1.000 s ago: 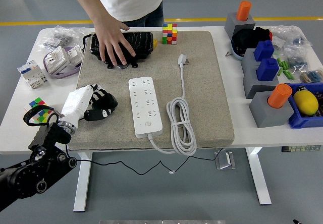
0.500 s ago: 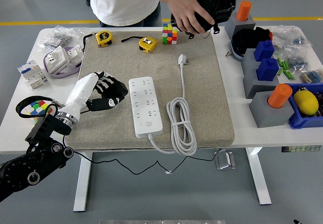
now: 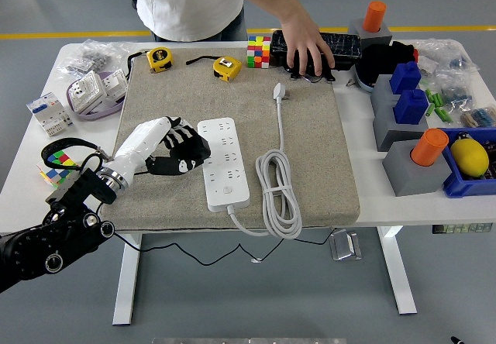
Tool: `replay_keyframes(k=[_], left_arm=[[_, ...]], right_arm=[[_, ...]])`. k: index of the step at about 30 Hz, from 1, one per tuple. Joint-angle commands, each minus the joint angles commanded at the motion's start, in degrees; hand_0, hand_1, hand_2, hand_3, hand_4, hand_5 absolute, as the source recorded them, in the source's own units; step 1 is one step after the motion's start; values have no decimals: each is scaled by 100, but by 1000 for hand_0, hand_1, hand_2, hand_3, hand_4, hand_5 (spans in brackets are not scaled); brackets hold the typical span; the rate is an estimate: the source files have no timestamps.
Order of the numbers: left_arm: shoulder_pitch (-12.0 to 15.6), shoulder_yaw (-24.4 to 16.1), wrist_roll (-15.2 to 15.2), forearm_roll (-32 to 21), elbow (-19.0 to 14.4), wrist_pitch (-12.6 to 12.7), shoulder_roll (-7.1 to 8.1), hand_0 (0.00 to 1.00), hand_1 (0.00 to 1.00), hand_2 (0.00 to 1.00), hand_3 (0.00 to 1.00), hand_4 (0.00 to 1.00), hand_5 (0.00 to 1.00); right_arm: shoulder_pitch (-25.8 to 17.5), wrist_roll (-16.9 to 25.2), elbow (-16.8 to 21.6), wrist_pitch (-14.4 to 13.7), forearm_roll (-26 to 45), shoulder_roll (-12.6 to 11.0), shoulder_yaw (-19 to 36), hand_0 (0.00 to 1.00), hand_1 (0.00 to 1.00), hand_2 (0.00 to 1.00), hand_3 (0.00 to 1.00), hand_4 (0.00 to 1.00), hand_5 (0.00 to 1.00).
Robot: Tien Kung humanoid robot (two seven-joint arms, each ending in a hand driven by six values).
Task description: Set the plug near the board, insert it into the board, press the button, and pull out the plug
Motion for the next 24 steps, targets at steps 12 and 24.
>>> replay_keyframes(k=[12, 24], left_arm=[[-330, 487, -105, -87, 397, 23, -142, 400, 431, 472, 541, 742, 24], [-383, 607, -103, -127, 503, 33, -138, 409, 438, 477, 542, 740, 30]], right_arm=[[16, 2, 19, 1, 4, -20, -66, 605, 650, 671, 563, 951, 514], [-11, -2, 10, 3, -5, -18, -40, 604, 650, 671, 563, 951, 512]])
